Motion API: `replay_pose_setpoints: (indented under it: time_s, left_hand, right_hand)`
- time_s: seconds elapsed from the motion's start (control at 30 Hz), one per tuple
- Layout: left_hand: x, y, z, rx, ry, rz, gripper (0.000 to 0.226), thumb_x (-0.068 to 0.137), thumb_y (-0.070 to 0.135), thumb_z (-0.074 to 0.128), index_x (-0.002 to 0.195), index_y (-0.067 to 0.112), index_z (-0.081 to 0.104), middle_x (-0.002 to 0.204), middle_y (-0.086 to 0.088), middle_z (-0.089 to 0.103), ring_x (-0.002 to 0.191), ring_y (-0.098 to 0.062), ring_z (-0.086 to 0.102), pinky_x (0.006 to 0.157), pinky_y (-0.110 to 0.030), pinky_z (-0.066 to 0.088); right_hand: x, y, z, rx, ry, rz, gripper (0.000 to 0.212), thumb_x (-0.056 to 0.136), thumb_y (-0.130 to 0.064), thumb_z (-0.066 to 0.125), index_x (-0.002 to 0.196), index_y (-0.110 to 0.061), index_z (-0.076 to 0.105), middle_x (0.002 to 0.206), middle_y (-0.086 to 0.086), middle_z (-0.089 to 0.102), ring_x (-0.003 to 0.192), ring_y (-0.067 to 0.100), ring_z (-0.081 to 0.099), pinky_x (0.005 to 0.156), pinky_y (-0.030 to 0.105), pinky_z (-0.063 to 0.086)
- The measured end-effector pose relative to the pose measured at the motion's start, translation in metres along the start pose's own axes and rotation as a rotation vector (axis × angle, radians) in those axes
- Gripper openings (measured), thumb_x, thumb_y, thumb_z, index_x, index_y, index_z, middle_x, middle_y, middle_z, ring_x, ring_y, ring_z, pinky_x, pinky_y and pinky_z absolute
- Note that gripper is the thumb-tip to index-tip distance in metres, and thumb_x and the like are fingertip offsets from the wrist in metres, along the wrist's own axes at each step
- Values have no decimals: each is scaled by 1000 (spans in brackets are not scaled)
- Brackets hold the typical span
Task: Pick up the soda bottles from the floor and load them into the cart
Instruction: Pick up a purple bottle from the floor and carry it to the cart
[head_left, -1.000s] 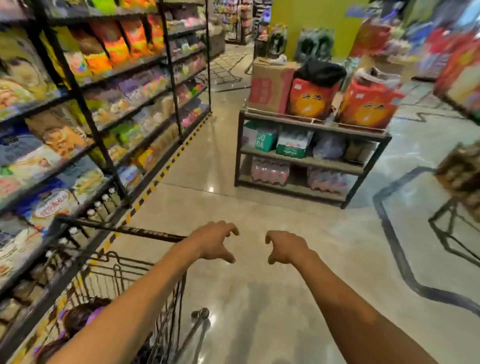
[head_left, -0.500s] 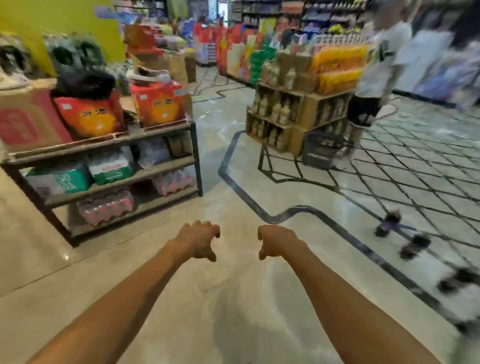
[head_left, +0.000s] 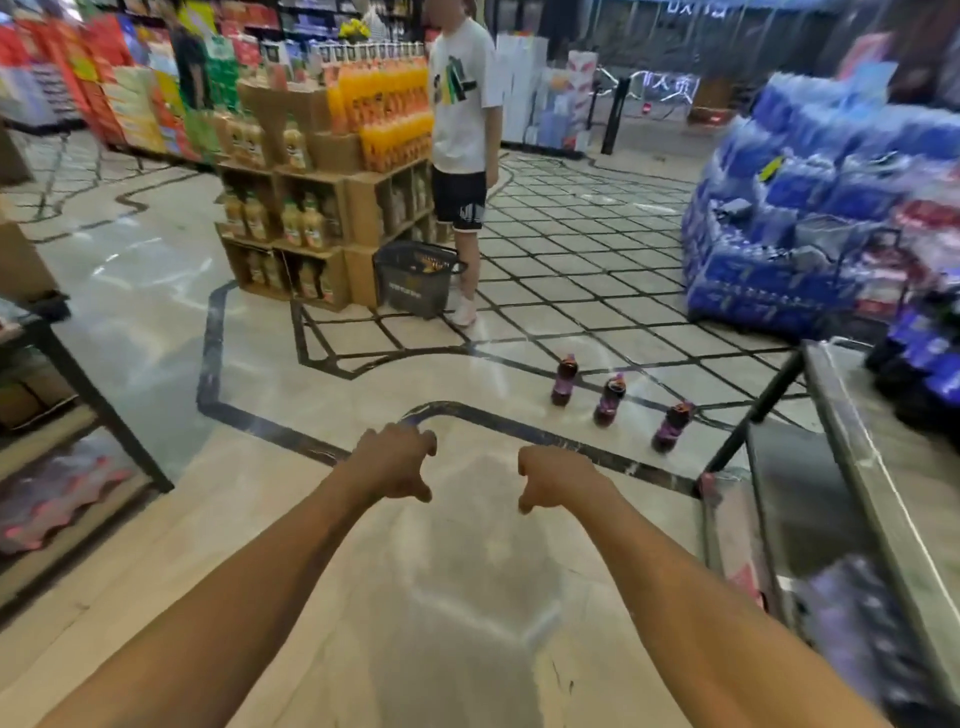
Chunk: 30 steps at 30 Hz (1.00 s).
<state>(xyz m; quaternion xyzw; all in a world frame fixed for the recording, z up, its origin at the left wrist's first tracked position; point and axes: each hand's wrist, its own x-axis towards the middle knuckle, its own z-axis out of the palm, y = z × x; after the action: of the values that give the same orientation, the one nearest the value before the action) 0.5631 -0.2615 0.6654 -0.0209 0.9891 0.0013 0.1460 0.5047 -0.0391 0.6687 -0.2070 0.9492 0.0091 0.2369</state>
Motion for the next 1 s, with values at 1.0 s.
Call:
replay_pose_setpoints:
  time_s: [1.0]
  left_hand:
    - [352,173,-75,115,20,261,64,82,60,74,133,29,52,124,2,56,109,-20,55,88,-36,52]
  right_hand:
    - [178,310,-71,203,12,296,53,89,-37,78,133,-22,53,127,3,63,115,26,62,80,36,44]
